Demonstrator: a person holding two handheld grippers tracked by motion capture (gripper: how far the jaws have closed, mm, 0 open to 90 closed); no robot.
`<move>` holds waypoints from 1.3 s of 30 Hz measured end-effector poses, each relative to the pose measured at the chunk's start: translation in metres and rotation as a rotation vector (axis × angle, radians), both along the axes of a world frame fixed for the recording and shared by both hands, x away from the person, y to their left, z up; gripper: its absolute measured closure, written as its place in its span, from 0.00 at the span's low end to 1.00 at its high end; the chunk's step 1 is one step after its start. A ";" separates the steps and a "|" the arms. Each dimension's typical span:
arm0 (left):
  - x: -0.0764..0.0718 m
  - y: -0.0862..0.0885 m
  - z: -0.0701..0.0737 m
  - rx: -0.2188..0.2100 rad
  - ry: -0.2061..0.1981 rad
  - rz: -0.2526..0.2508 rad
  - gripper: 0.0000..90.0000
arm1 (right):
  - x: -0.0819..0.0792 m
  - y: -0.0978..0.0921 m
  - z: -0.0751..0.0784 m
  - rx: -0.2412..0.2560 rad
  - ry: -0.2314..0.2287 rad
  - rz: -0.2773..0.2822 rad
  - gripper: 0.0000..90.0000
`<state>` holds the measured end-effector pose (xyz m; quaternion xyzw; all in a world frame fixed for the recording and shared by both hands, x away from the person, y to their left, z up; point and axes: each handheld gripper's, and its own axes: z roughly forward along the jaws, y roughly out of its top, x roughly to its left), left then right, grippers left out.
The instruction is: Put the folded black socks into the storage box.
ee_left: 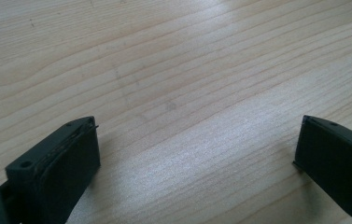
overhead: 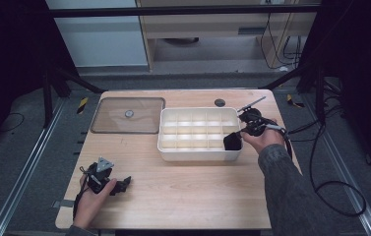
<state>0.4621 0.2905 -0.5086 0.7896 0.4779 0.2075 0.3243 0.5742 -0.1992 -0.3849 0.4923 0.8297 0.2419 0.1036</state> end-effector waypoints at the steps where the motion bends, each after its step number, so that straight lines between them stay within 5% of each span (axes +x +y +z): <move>1: 0.000 0.000 0.000 0.001 0.001 -0.001 0.00 | 0.000 -0.001 0.001 0.003 -0.004 -0.003 1.00; 22: 0.000 0.000 0.000 0.002 0.000 -0.001 0.00 | -0.008 -0.014 0.022 0.095 -0.110 -0.027 1.00; 39: 0.001 0.000 0.000 0.005 -0.001 -0.007 0.00 | -0.016 -0.027 0.025 0.133 -0.141 -0.055 0.99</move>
